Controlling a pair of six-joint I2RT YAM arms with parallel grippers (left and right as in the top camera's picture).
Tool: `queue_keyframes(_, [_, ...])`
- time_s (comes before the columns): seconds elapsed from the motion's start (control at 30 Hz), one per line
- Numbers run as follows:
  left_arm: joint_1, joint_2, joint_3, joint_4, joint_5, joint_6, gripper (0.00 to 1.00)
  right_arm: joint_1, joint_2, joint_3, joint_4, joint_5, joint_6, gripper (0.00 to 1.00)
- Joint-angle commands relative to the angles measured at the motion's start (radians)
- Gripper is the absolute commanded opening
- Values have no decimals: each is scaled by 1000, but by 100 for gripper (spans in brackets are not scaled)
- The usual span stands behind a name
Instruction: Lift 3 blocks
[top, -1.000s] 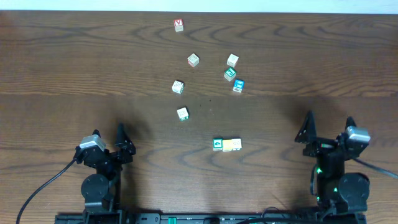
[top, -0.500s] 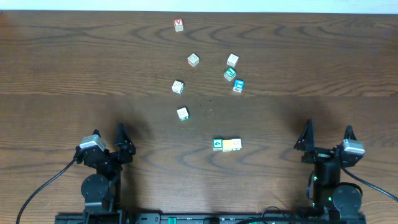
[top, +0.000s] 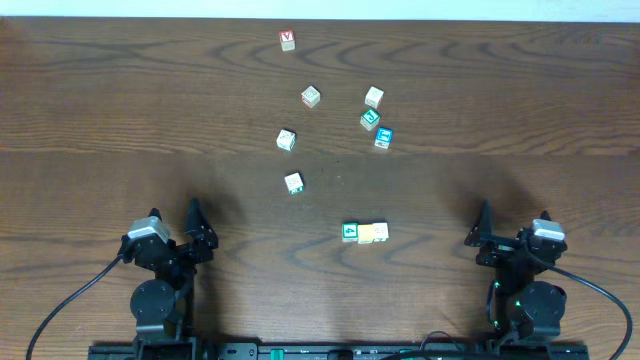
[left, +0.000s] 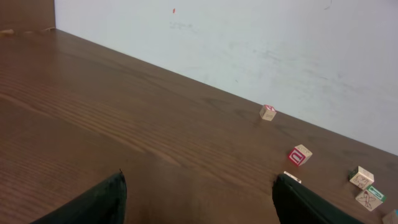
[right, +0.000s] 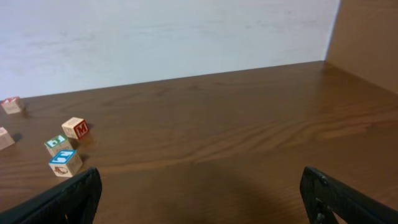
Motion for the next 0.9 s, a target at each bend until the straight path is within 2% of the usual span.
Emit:
queue_keyframes(0.0, [5, -5, -15, -47, -5, 9, 76, -23, -7, -4, -8, -36, -29, 99])
queue_keyframes(0.87, [5, -5, -15, -47, -5, 8, 76, -42, -6, -4, 3, -13, -28, 99])
